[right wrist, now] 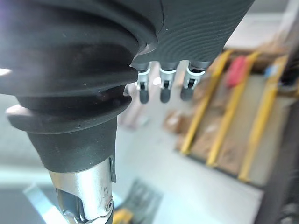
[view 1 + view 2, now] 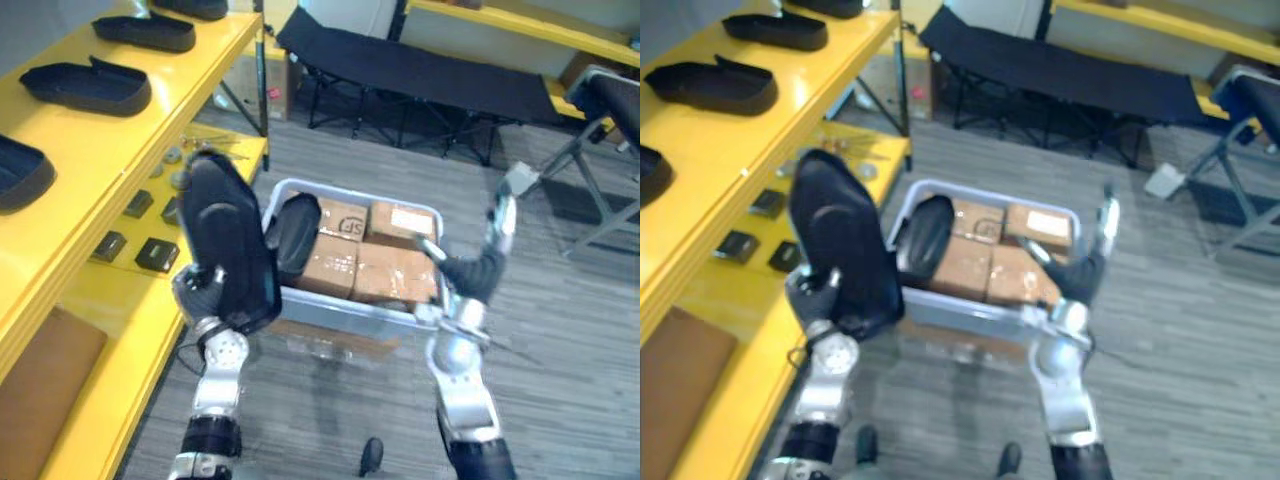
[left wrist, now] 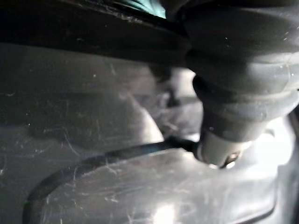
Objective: Walk over and take plastic housings, then place them on the shelf
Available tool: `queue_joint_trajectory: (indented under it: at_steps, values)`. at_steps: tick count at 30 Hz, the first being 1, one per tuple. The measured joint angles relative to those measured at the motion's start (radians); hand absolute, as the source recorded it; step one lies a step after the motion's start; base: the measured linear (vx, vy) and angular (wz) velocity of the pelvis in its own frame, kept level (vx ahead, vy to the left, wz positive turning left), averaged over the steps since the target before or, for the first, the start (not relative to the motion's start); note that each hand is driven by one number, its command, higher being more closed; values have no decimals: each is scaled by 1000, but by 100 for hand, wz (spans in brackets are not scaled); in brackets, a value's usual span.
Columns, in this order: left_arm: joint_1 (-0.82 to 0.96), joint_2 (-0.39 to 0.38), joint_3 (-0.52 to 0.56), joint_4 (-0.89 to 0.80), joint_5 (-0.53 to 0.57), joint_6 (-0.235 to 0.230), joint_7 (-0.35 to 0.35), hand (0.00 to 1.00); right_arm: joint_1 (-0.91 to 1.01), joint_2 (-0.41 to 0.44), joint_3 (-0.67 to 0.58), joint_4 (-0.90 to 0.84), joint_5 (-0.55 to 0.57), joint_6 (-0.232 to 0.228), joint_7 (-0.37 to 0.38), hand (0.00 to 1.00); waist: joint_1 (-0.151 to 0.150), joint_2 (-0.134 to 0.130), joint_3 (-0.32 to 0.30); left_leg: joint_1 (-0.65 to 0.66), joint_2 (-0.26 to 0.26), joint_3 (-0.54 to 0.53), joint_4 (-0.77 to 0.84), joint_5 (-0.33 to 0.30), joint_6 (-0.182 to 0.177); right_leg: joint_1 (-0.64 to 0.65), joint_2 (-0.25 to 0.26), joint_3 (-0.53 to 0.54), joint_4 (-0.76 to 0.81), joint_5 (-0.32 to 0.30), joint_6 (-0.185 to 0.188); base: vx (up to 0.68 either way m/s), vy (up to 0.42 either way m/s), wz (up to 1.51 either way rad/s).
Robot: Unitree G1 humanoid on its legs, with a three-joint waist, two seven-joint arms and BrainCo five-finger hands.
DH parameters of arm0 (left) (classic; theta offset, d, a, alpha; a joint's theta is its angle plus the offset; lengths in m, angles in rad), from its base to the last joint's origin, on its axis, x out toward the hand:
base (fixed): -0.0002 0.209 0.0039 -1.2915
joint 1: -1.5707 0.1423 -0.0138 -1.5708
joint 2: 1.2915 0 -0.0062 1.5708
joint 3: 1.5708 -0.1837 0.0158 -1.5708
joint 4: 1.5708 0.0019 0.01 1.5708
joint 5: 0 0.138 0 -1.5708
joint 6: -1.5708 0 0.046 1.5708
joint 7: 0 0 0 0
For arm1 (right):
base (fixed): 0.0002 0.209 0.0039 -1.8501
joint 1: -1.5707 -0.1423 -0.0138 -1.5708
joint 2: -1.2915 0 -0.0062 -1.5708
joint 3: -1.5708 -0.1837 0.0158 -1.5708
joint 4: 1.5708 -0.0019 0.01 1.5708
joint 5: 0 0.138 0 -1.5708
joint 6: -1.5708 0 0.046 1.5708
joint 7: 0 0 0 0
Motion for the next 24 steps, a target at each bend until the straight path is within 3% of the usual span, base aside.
queue_joint_trajectory:
  at_steps: [4, 7, 11, 16, 20, 24]
  values:
    - [129, -19, 86, -119, -26, -26, -26, 100, 157, -1, -46, 126, 125, 7, 96, 0, 1, 19, -25, 28, 2, 24, -4, -17, -3, 10, 0, 20, 0, -15, -6, 27, -6, -14]
    - [192, -43, 150, -189, -90, -63, -83, 100, 148, -2, -89, 289, 226, 27, 201, 0, 14, 44, -40, 49, 2, 17, -5, -29, -8, 40, 0, 10, 1, -27, 1, 7, -6, 8]
    - [242, -45, 195, -290, -98, -98, -127, 100, 110, -3, -106, 359, 255, 43, 254, 0, 38, 69, -57, 47, 2, -59, -4, -28, -11, 80, 1, -63, 27, -59, 1, 22, -16, 54]
    - [258, -45, 346, -403, -99, -141, -134, 100, -59, -30, -112, 496, 293, 41, 291, 0, 113, 70, -69, 18, -26, -225, -3, -9, -5, 180, 2, -232, 46, -101, 12, 36, -28, 91]
    - [312, -57, 459, -459, -98, -142, -137, 100, -156, -32, -110, 627, 314, 39, 304, 0, 192, 61, -82, 9, -66, -348, 1, -1, -6, 270, -1, -357, 55, -134, 35, 60, -15, 96]
    - [378, -114, 533, -504, -96, -142, -130, 100, -177, -29, -104, 685, 331, 51, 314, 0, 249, 65, -80, 4, -87, -428, 1, 5, -7, 318, 2, -426, 78, -176, 38, 7, -15, 70]
